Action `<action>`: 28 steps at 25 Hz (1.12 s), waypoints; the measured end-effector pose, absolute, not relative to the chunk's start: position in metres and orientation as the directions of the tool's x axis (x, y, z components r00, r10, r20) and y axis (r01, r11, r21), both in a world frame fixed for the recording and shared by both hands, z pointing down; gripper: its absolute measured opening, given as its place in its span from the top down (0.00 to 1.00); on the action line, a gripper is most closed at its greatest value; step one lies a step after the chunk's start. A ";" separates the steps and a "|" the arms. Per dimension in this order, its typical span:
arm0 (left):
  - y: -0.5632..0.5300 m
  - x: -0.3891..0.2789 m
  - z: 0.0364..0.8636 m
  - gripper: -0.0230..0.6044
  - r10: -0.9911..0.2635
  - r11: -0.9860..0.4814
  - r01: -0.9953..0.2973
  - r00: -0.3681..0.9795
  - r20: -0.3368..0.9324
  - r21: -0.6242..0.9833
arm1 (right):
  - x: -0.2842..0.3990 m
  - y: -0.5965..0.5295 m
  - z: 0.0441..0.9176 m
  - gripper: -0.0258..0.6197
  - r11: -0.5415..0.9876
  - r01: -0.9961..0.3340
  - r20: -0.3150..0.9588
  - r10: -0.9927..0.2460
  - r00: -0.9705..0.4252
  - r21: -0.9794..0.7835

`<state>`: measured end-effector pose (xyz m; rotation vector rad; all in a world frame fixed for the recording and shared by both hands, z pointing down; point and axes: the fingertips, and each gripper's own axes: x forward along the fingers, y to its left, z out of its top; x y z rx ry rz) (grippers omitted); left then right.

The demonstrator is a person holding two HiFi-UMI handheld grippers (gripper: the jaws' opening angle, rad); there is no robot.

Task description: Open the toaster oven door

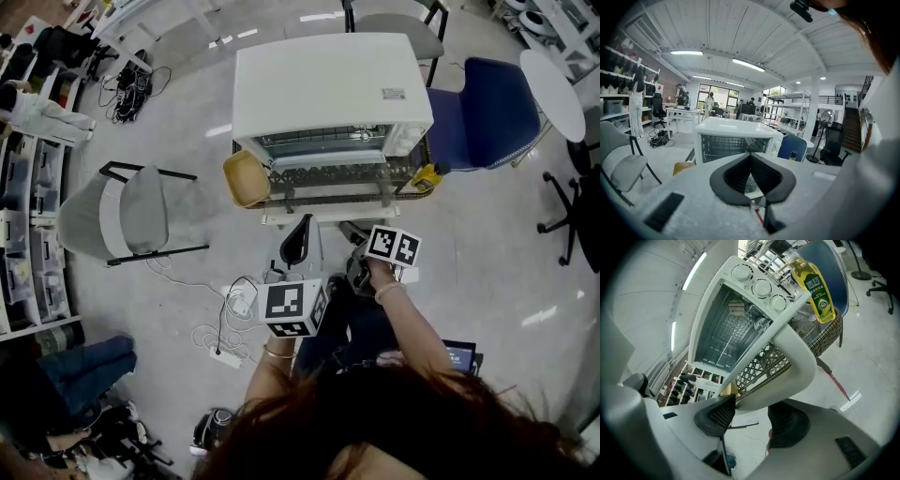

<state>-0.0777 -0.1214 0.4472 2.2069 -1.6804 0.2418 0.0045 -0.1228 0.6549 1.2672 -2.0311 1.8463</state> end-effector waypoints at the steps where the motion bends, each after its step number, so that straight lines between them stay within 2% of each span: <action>1: -0.121 -0.078 0.448 0.94 -0.896 -0.231 -0.957 0.280 0.344 0.176 | 0.005 -0.122 0.656 0.64 -0.095 -0.634 0.591 -0.489 -0.642 -0.767; 28: -0.111 -0.092 0.484 0.94 -0.884 -0.236 -0.951 0.296 0.362 0.202 | 0.007 -0.110 0.684 0.64 -0.082 -0.656 0.593 -0.524 -0.612 -0.750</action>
